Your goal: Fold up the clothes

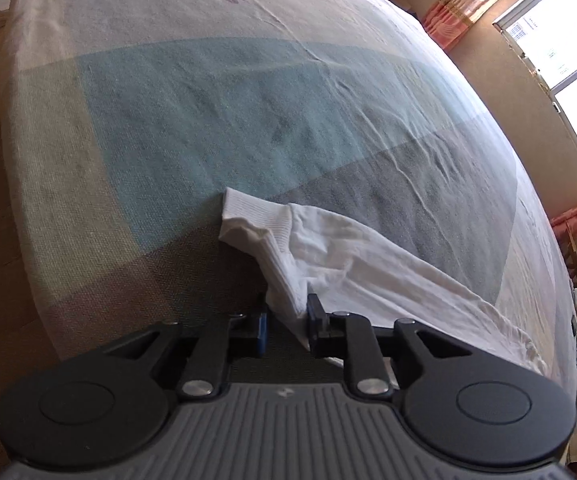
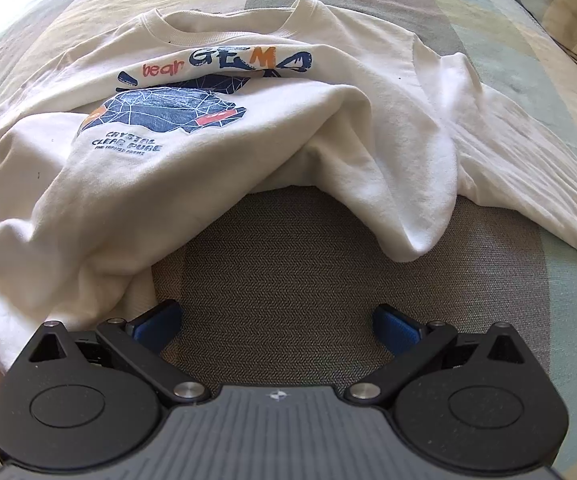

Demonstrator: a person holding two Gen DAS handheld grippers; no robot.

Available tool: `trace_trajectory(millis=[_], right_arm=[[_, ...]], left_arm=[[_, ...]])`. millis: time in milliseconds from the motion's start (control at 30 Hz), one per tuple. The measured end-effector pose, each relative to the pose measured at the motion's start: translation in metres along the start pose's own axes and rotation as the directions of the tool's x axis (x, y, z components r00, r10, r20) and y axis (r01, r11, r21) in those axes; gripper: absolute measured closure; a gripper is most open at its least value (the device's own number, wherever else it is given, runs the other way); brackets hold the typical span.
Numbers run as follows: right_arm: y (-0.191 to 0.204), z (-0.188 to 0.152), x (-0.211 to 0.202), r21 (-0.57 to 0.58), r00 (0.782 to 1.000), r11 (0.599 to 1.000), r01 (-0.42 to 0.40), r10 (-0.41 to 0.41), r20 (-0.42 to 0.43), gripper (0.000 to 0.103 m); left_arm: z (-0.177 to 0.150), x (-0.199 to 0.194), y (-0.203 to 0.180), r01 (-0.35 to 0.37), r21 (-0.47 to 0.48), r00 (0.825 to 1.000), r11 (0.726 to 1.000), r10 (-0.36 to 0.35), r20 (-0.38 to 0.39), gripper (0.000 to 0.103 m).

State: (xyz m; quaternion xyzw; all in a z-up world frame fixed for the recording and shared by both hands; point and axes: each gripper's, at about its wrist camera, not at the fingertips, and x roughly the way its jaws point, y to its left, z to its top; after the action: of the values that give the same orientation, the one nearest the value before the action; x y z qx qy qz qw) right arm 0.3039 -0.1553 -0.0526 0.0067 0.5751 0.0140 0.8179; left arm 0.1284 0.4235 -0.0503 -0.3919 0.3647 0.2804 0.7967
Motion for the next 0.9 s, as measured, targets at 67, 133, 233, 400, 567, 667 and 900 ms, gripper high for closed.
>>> trace_trajectory(millis=[67, 133, 233, 400, 567, 667, 900], right_arm=[[0.000, 0.000, 0.000, -0.001, 1.000, 1.000, -0.001, 0.001, 0.002, 0.000], [-0.001, 0.000, 0.000, -0.003, 1.000, 1.000, -0.001, 0.001, 0.008, 0.000], [0.000, -0.002, -0.002, -0.002, 1.000, 1.000, 0.000, 0.000, 0.015, 0.000], [0.001, -0.009, -0.005, 0.005, 0.999, 1.000, 0.004, -0.005, 0.043, 0.000], [0.000, -0.015, -0.007, 0.016, 0.998, 1.000, 0.010, -0.011, 0.063, 0.000], [0.001, -0.017, -0.008, 0.028, 0.997, 1.000, 0.015, -0.016, 0.070, 0.000], [0.001, -0.017, -0.006, 0.042, 0.996, 0.999, 0.016, -0.019, 0.083, 0.000]], left_arm=[[0.006, -0.011, -0.004, -0.039, 0.044, 0.998, 0.998, 0.036, 0.054, 0.078], [0.013, -0.020, -0.018, -0.074, 0.127, 0.992, 0.989, 0.060, 0.111, 0.078], [0.019, -0.024, -0.050, -0.147, 0.292, 0.973, 0.945, 0.086, 0.213, 0.077], [0.014, 0.011, -0.133, 0.047, 0.570, 0.984, 0.820, -0.136, 0.116, 0.073], [-0.015, 0.060, -0.215, 0.200, 0.805, 0.962, 0.558, -0.269, -0.052, 0.070], [-0.029, 0.087, -0.242, 0.246, 0.862, 0.960, 0.444, -0.233, -0.154, 0.066], [-0.023, 0.108, -0.243, 0.299, 0.865, 0.951, 0.402, -0.195, -0.239, 0.068]])
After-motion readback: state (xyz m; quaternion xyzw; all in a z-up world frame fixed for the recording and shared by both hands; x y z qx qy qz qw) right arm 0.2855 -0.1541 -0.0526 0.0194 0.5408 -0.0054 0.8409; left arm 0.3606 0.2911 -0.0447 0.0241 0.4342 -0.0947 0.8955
